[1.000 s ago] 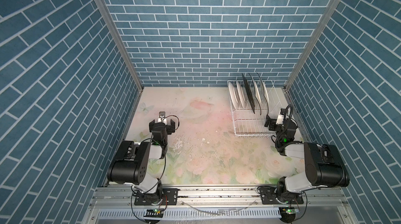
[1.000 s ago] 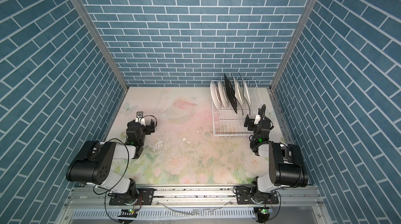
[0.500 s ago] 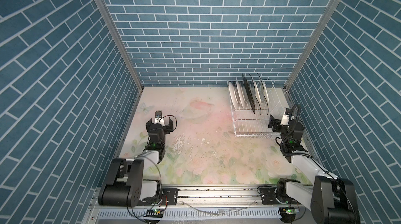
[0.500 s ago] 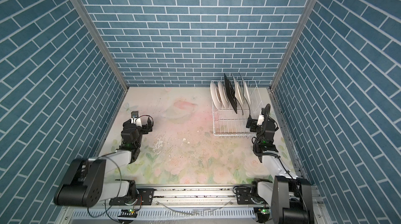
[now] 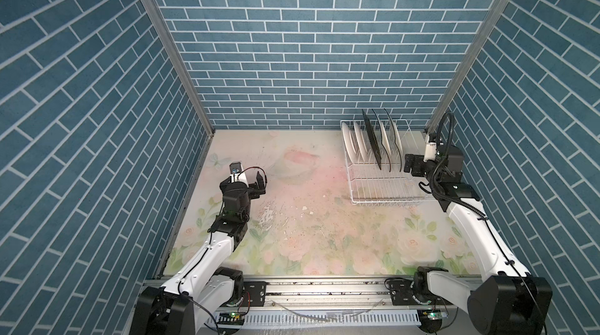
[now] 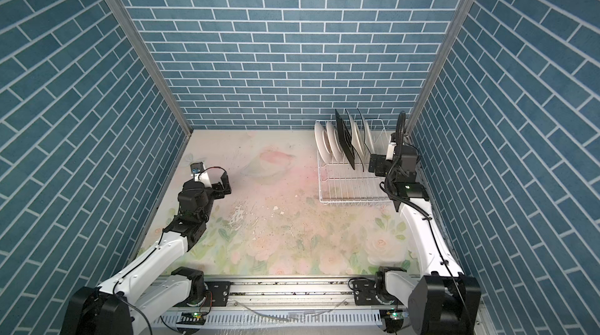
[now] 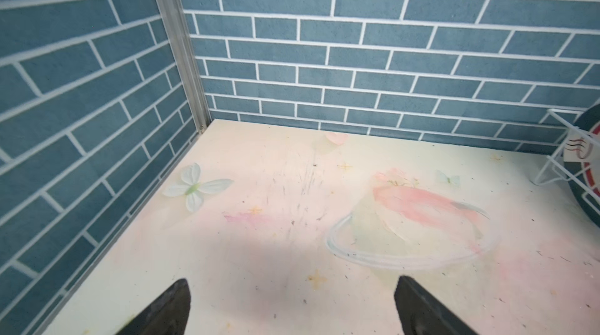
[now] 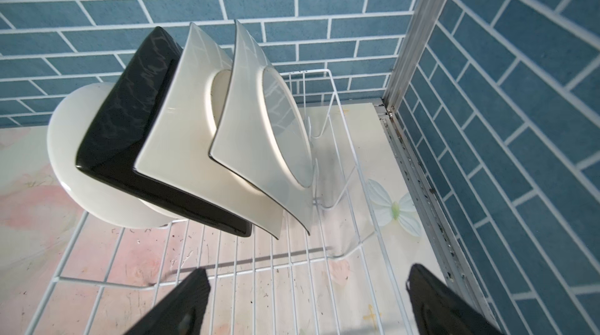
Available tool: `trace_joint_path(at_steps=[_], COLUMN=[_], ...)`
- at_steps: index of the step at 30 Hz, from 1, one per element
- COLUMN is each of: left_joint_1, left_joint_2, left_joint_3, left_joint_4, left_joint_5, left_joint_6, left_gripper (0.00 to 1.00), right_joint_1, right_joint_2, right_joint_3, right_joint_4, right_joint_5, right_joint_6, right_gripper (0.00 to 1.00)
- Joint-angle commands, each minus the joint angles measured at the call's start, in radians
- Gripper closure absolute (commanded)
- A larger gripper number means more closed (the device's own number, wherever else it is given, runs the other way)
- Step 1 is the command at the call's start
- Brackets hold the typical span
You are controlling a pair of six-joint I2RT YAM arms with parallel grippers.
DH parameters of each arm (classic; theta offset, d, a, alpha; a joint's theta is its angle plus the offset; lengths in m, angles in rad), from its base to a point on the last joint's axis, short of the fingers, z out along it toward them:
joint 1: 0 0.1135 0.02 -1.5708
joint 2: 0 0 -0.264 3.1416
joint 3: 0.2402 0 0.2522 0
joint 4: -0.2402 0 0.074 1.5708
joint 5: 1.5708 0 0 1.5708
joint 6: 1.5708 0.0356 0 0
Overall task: Unload the plates from the dish rack
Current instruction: Pick up the plate from the dish rack.
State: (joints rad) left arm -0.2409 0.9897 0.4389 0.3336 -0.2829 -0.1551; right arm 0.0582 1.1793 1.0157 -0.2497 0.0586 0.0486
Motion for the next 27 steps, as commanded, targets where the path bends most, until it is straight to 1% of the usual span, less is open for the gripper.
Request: trace_joint_path(at_steps=[1, 4, 8, 11, 14, 16, 18, 23, 27], left_joint_1=[-0.051, -0.084, -0.131, -0.153, -0.191, -0.224, -0.255, -0.307, -0.333], left_joint_2=[0.023, 0.044, 0.059, 0.063, 0.071, 0.082, 0.096, 0.116, 0.130], left_joint_3=[0.050, 0.077, 0.099, 0.104, 0.106, 0.109, 0.114, 0.128, 0.139], left_joint_4=[-0.102, -0.133, -0.145, -0.145, -0.145, -0.149, -0.154, -0.161, -0.163], left_joint_5=[0.011, 0.027, 0.024, 0.027, 0.035, 0.022, 0.008, -0.002, -0.011], left_joint_6=[-0.044, -0.063, -0.071, -0.102, -0.133, -0.136, -0.141, -0.165, -0.172], left_gripper=[0.00, 0.00, 0.00, 0.00, 0.00, 0.00, 0.00, 0.00, 0.00], right_joint_1=[0.038, 0.054, 0.064, 0.072, 0.077, 0.078, 0.078, 0.083, 0.090], right_joint_2=[0.100, 0.181, 0.259, 0.318, 0.365, 0.397, 0.430, 0.489, 0.522], right_joint_3=[0.140, 0.255, 0.348, 0.406, 0.435, 0.457, 0.486, 0.542, 0.561], right_joint_4=[-0.263, -0.353, -0.411, -0.434, -0.422, -0.410, -0.404, -0.382, -0.350], right_joint_5=[0.046, 0.050, 0.046, 0.070, 0.089, 0.104, 0.106, 0.121, 0.121], right_joint_6=[-0.061, -0.065, -0.054, -0.050, -0.056, -0.060, -0.071, -0.098, -0.117], right_gripper=[0.03, 0.04, 0.05, 0.08, 0.13, 0.14, 0.18, 0.28, 0.32])
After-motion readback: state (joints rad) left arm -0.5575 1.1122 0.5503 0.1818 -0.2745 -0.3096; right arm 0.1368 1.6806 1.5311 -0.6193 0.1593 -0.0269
